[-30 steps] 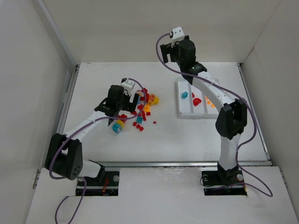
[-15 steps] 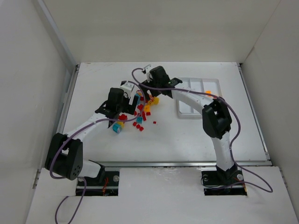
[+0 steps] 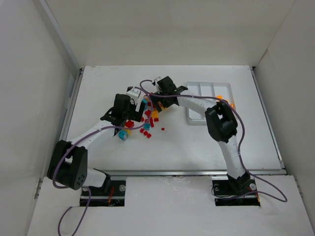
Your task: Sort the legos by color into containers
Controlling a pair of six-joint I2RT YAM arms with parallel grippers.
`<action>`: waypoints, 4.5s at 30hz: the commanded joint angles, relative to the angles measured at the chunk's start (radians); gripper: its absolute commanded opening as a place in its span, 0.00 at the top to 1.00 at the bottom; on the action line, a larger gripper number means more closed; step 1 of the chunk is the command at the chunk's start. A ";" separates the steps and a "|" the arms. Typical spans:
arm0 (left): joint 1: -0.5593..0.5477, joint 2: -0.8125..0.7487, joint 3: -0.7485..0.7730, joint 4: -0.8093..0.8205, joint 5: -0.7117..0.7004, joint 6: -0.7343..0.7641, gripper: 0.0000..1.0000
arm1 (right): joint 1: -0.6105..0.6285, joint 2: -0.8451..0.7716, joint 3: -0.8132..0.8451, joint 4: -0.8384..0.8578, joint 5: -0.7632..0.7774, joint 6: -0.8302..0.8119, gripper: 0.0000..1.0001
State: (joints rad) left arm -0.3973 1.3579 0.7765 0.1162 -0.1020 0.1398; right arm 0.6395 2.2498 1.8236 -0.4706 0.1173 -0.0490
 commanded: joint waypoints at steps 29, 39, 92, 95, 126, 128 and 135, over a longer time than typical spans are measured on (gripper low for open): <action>0.003 0.014 0.135 0.110 0.205 0.432 0.09 | -0.058 -0.372 -0.075 -0.101 -0.211 -0.153 0.94; -0.006 -0.094 0.027 0.228 0.577 0.950 0.01 | -0.089 -0.410 -0.063 -0.223 -0.468 -0.207 0.94; 0.041 0.023 0.316 -0.058 0.907 0.429 1.00 | -0.110 -0.610 -0.513 0.101 -0.377 0.084 1.00; 0.051 -0.002 0.305 -0.078 0.897 0.454 1.00 | -0.132 -0.561 -0.524 0.110 -0.338 0.094 1.00; 0.051 -0.102 0.268 -0.206 1.197 0.578 1.00 | -0.101 -0.930 -0.664 0.267 -0.617 -0.456 0.20; 0.051 -0.089 0.293 -0.236 1.231 0.649 1.00 | -0.101 -0.967 -0.673 0.292 -0.788 -0.529 0.19; 0.040 -0.089 0.311 -0.245 1.289 0.722 1.00 | -0.069 -0.960 -0.600 0.271 -0.936 -0.610 0.18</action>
State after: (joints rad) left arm -0.3485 1.2816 1.0348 -0.1158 1.0996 0.8009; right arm 0.5457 1.2785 1.1816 -0.2234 -0.6868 -0.5644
